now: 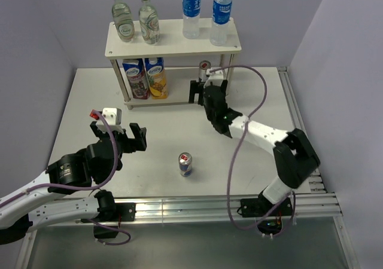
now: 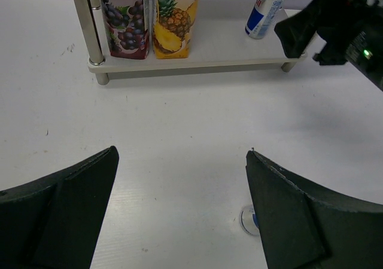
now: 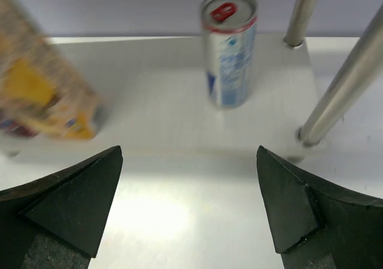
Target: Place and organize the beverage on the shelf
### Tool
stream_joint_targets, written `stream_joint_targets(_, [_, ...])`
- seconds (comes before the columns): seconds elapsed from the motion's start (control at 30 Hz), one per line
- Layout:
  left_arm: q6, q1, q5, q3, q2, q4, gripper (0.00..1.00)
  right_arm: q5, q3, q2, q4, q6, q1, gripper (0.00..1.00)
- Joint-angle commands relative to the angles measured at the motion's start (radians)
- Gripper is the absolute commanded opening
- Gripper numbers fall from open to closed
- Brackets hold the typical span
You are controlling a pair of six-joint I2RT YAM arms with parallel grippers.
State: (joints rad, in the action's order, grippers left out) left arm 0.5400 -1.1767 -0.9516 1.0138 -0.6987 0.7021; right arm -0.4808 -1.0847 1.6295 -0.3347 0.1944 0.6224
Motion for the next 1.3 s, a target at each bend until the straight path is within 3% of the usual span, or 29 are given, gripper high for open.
stream_joint_targets(0.0, [0.006,0.0,-0.019,0.025,0.004,-0.006,0.94,-0.149,0.12,-0.184,-0.018,0.039,0.085,1.0])
stream_joint_targets(0.13, [0.002,0.0,-0.012,0.023,0.004,-0.012,0.94,-0.252,0.249,-0.377,0.127,0.138,0.198,1.0])
stream_joint_targets(0.3, [0.008,0.0,-0.015,0.028,-0.005,-0.004,0.96,-0.252,0.403,-0.656,0.278,0.305,0.339,1.0])
stream_joint_targets(0.53, [0.018,0.0,-0.029,0.026,0.004,-0.004,0.99,-0.323,0.483,-0.806,0.465,0.428,0.692,1.0])
stream_joint_targets(0.77, [0.023,0.0,-0.042,0.023,0.021,-0.004,0.99,-0.337,0.588,-0.703,0.435,0.614,0.89,1.0])
stream_joint_targets(0.97, [0.02,0.0,-0.044,0.022,0.019,-0.004,0.99,-0.337,0.568,-0.464,0.287,0.61,0.909,1.0])
stream_joint_targets(1.27, [0.014,0.0,-0.036,0.02,0.018,-0.01,0.99,-0.444,0.496,-0.269,0.125,0.496,0.872,1.0])
